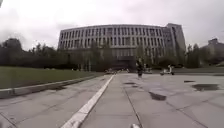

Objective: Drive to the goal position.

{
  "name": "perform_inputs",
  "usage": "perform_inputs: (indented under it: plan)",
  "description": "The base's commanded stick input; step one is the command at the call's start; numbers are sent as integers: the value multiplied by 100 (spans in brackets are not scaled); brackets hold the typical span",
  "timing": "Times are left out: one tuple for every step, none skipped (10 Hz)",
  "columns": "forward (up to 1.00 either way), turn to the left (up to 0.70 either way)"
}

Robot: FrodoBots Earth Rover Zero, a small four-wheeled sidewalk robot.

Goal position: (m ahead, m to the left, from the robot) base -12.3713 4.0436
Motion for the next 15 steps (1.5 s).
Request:
perform_inputs:
  plan:
    - [70, -2]
    - [70, -9]
    - [70, -25]
    - [70, 0]
    - [70, 0]
    - [70, 0]
    - [70, 0]
    - [70, 0]
    - [70, 0]
    - [70, 0]
    - [70, 0]
    - [70, 0]
    - [70, 0]
    - [70, 0]
    - [70, 0]
